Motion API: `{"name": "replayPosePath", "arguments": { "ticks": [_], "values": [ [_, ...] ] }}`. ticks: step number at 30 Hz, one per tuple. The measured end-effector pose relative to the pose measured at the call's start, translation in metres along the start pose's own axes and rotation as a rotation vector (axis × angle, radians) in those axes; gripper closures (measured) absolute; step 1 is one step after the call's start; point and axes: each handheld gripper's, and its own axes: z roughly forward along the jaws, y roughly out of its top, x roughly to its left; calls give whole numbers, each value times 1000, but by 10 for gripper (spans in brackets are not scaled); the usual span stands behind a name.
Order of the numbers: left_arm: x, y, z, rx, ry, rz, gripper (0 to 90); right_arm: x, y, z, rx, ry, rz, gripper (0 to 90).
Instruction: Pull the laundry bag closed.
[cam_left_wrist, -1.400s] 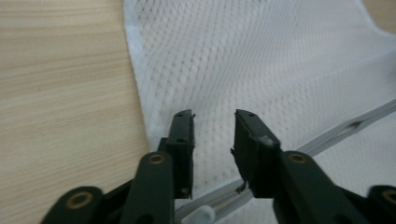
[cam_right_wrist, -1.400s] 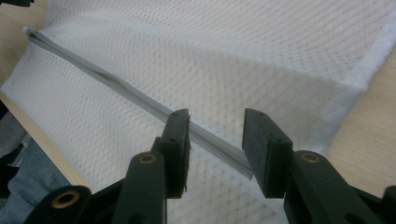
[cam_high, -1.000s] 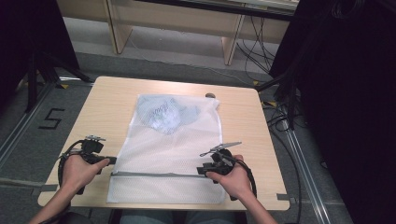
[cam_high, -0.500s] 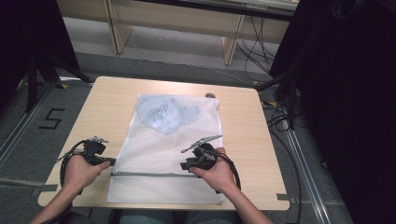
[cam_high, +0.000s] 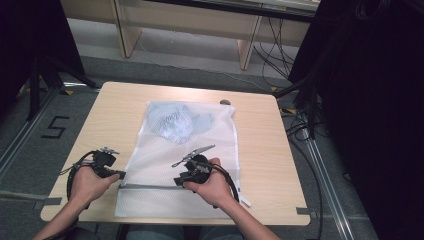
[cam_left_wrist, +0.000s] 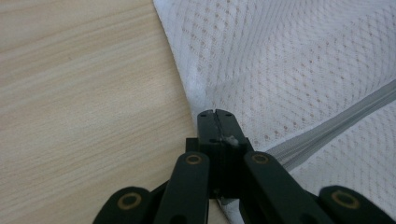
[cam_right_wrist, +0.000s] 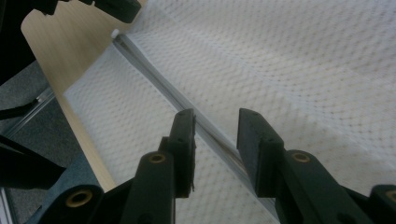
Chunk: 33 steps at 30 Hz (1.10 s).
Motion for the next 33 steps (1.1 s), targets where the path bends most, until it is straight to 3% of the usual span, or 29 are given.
{"name": "replayPosePath", "arguments": {
  "ticks": [1,4,7,8,14,15,24,26,28,29,30,33],
  "values": [
    [0,1,-1,16,0,19,895,5,2,1,22,-6,28,678],
    [-1,1,-1,13,-2,12,895,7,3,7,0,26,-3,676],
    [-2,2,1,1,-2,-1,895,10,4,11,9,22,7,673],
    [-1,2,0,13,-6,11,895,11,4,14,4,30,3,673],
    [-2,1,1,3,-2,-9,895,20,4,26,9,52,34,683],
    [-1,1,0,11,-17,-9,895,21,6,30,-4,62,3,682],
    [0,0,-1,16,-22,-24,895,29,14,40,4,65,-11,685],
    [-1,-2,0,13,-27,-38,895,32,16,42,4,59,14,702],
    [-3,-2,0,14,-29,-63,895,33,17,45,-8,74,-1,706],
    [-2,-2,0,12,-30,-57,895,35,17,44,8,62,20,708],
    [-2,-2,0,13,-27,-61,895,35,19,46,1,68,1,710],
    [-2,-3,0,14,-24,-65,895,39,22,49,12,72,8,713]
  ]
}}
